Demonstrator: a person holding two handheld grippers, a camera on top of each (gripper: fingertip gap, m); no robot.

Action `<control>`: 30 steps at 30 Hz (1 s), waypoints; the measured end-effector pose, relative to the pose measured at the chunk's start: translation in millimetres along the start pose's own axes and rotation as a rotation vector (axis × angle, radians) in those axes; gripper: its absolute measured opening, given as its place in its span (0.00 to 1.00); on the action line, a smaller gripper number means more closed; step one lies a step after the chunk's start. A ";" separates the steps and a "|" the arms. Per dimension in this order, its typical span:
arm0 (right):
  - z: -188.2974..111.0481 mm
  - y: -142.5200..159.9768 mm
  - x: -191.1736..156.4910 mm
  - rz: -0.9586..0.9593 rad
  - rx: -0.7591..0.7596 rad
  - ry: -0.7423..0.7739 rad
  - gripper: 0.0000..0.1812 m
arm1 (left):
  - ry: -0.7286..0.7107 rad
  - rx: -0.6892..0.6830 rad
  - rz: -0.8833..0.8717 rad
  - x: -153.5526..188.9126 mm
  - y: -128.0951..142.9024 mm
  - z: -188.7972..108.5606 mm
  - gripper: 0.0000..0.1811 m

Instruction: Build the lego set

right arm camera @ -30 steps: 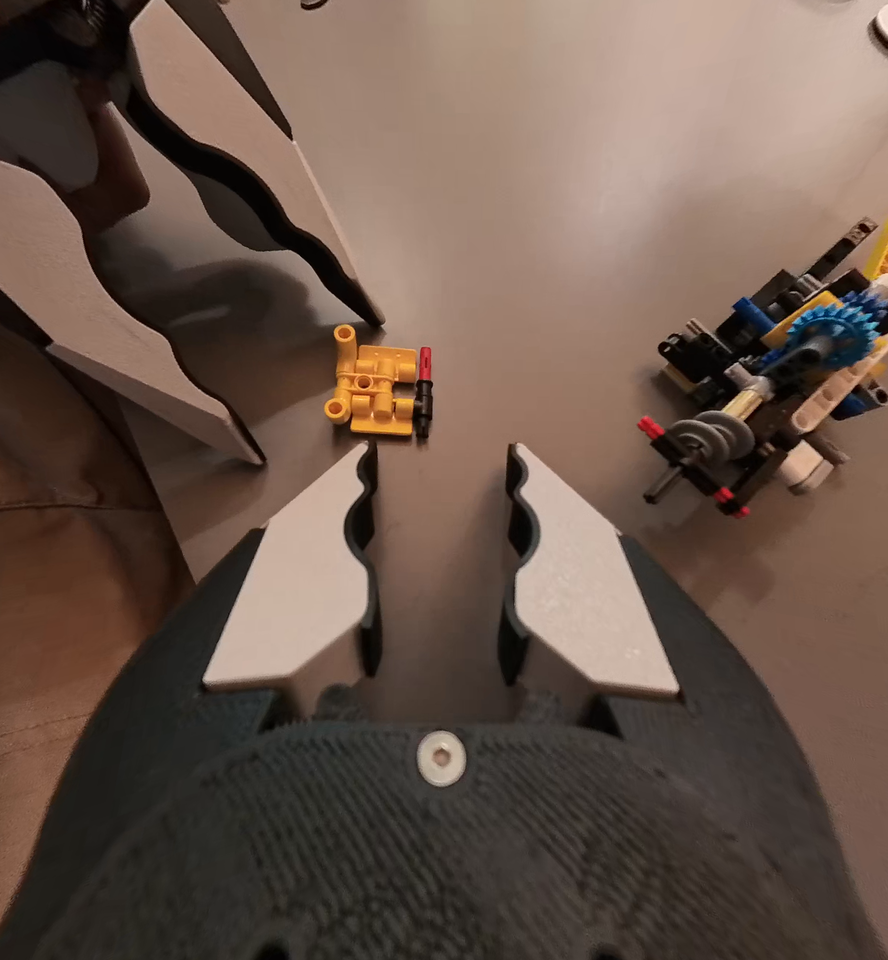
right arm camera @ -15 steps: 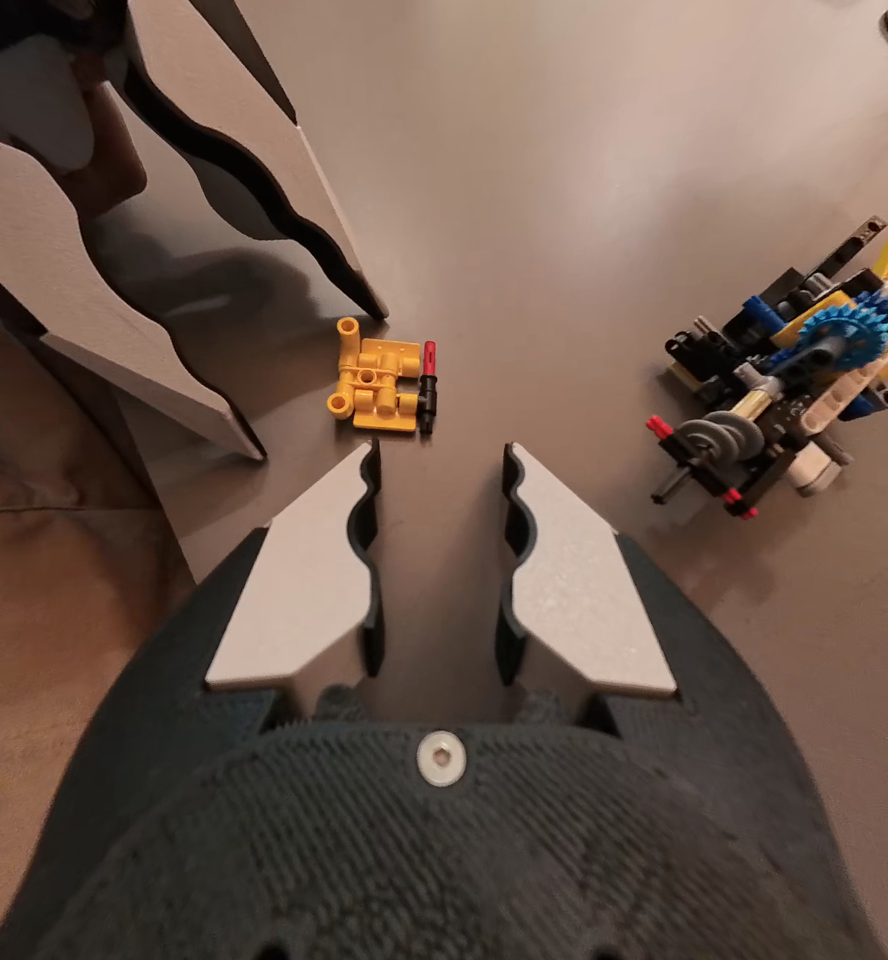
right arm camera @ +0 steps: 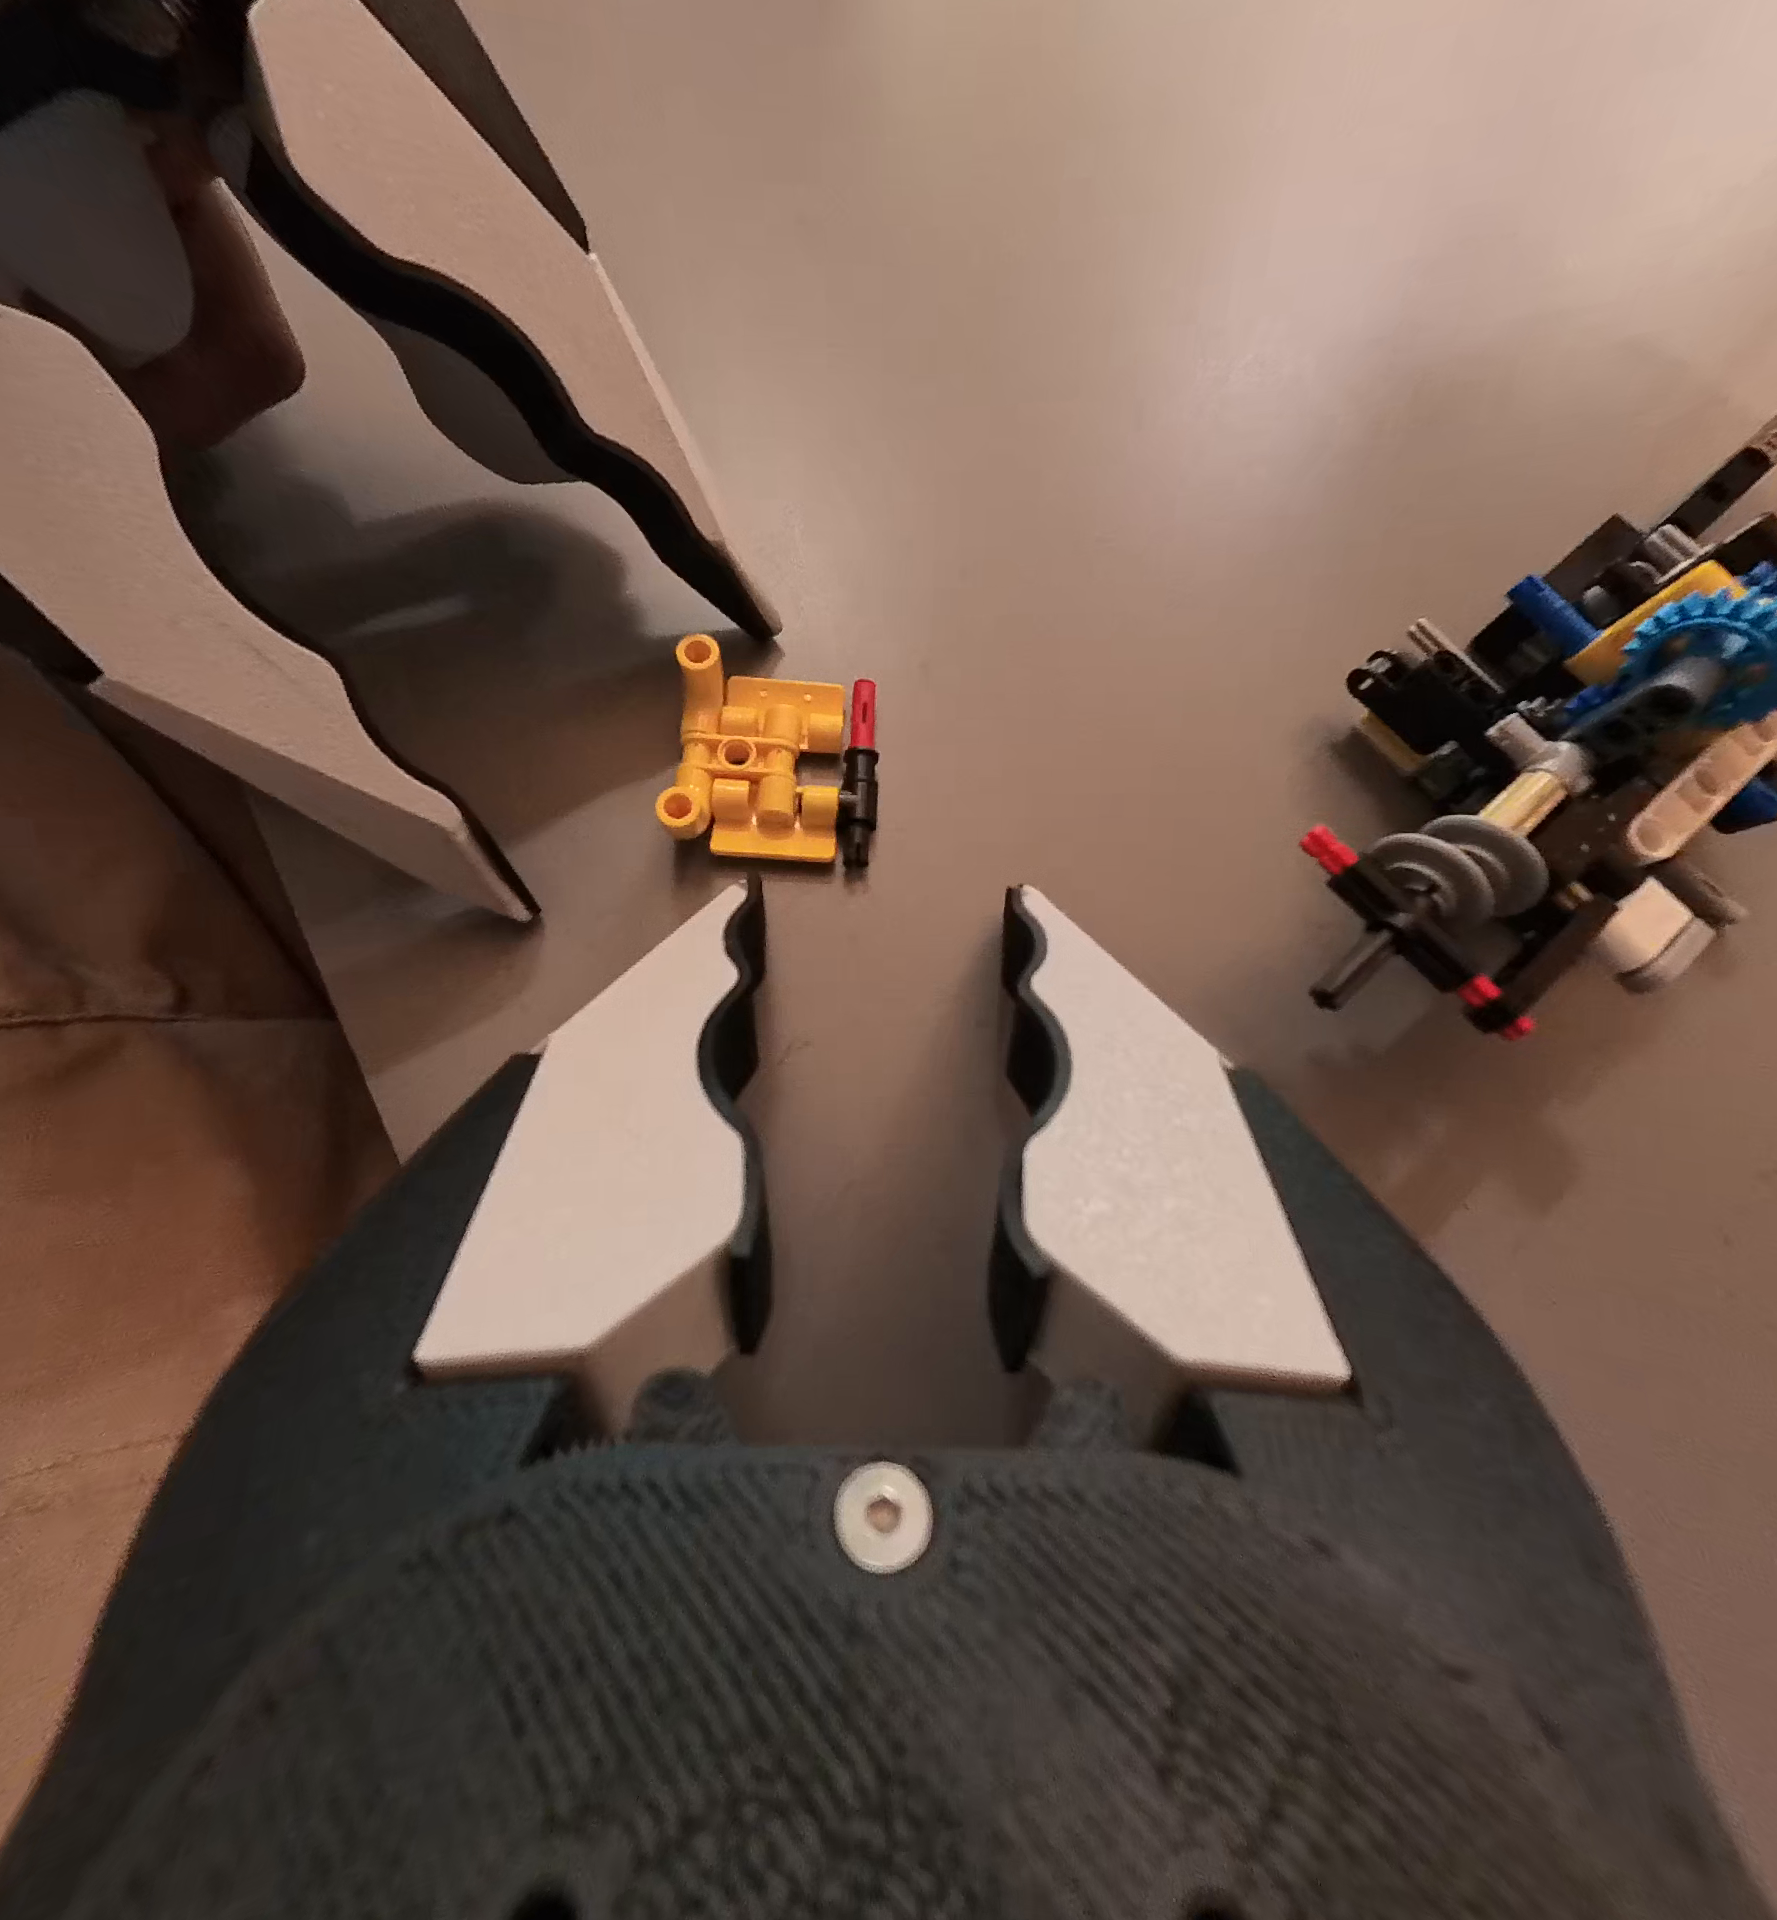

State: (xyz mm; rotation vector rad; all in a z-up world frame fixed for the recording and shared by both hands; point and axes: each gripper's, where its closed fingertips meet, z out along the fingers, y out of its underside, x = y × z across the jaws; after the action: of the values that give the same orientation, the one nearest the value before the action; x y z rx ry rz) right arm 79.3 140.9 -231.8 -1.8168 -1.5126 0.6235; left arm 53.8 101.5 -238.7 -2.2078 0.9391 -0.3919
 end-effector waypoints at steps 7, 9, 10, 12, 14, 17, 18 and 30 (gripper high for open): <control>-0.4 -0.5 -1.8 -0.022 0.003 0.006 0.23 | -0.001 0.000 0.001 0.0 0.0 0.0 0.41; -0.4 -0.5 -2.2 -0.026 0.004 0.006 0.23 | -0.001 0.000 0.001 0.0 0.1 -0.1 0.41; -0.5 -0.5 -2.4 -0.028 0.004 0.006 0.23 | -0.001 0.000 0.001 0.0 0.2 0.0 0.41; -0.5 -0.6 -2.6 -0.031 0.004 0.006 0.22 | -0.001 0.000 0.001 0.1 0.1 0.1 0.41; -0.5 -0.6 -2.9 -0.033 0.005 0.006 0.22 | -0.001 0.000 0.001 0.1 0.1 0.1 0.41; -0.5 -0.6 -3.3 -0.032 0.004 0.002 0.22 | -0.001 0.000 0.001 0.0 0.1 0.0 0.41; -0.5 -0.5 -3.3 -0.029 0.004 0.000 0.22 | -0.001 0.000 0.001 0.1 0.1 0.0 0.41; -0.5 -0.6 -3.6 -0.034 0.004 0.000 0.21 | -0.001 0.000 0.000 0.0 0.2 0.1 0.41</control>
State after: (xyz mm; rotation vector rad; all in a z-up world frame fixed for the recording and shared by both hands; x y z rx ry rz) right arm 78.6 137.4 -231.3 -1.7846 -1.5372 0.6096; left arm 53.8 101.5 -238.9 -2.2079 0.9391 -0.3907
